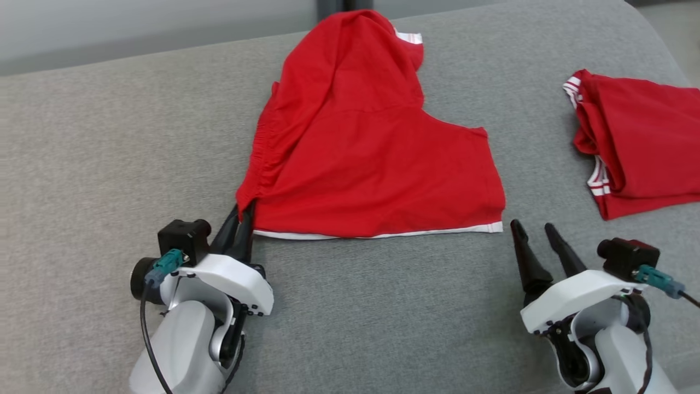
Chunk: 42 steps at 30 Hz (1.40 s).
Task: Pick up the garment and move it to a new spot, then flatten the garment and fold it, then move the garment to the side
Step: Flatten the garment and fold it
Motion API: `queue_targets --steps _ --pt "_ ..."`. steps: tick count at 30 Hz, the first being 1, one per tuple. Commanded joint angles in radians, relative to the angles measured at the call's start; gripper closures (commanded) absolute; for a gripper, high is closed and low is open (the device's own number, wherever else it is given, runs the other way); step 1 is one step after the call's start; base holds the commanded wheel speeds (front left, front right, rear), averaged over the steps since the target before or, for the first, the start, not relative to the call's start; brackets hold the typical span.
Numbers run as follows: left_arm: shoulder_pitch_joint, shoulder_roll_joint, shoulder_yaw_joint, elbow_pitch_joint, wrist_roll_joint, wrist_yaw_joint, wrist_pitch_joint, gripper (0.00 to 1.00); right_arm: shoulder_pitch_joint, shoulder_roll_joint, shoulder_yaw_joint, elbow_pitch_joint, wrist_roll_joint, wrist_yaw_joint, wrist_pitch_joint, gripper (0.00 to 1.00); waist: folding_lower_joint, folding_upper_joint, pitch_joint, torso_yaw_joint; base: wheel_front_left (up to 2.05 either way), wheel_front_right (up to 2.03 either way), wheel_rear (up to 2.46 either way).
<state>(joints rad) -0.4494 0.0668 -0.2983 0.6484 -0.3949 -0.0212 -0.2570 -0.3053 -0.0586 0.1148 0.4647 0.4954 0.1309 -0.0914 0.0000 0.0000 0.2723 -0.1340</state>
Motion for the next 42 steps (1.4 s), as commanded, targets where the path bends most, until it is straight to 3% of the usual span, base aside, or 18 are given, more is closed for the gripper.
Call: queue_targets --steps 1,15,16,17,18,28,36,42 --pt "0.007 0.004 0.0 -0.009 0.007 -0.004 -0.005 1.0 -0.006 -0.003 0.003 0.006 0.007 0.0 0.0 0.0 0.0 0.0 -0.005 0.014 0.0 0.0 0.0" --pt "0.066 -0.009 -0.065 -0.119 0.006 -0.001 -0.008 1.0 -0.099 0.005 0.072 0.241 0.128 0.0 -0.059 0.0 0.0 0.0 -0.02 0.095 0.0 0.0 0.0" --pt "0.071 -0.009 -0.07 -0.126 0.008 0.002 -0.008 1.0 -0.11 0.007 0.113 0.262 0.139 0.0 -0.042 0.6 0.0 0.0 -0.018 0.1 0.0 0.0 0.0" --pt "0.072 -0.009 -0.073 -0.129 0.009 0.004 -0.008 1.0 -0.113 0.008 0.132 0.269 0.147 0.0 -0.039 0.97 0.0 0.0 -0.018 0.102 0.0 0.0 0.0" --pt "0.071 -0.008 -0.075 -0.131 0.011 0.005 -0.007 1.0 -0.118 0.008 0.144 0.275 0.155 0.0 -0.045 1.0 0.0 0.0 -0.018 0.105 0.0 0.0 0.0" --pt "0.091 0.01 -0.064 -0.147 -0.012 0.021 -0.005 1.0 -0.123 -0.049 0.191 0.234 0.22 0.0 -0.118 1.0 0.0 0.0 -0.049 0.106 0.0 0.0 0.0" --pt "0.119 0.017 -0.039 -0.195 -0.072 0.011 0.049 1.0 -0.107 -0.105 0.205 0.081 0.226 0.0 -0.13 1.0 0.0 0.0 -0.092 0.093 0.0 0.0 0.0" --pt "0.137 0.014 -0.012 -0.306 -0.15 -0.006 0.121 1.0 -0.094 -0.13 0.179 -0.079 0.209 0.0 -0.123 1.0 0.0 0.0 -0.131 0.086 0.0 0.0 0.0"
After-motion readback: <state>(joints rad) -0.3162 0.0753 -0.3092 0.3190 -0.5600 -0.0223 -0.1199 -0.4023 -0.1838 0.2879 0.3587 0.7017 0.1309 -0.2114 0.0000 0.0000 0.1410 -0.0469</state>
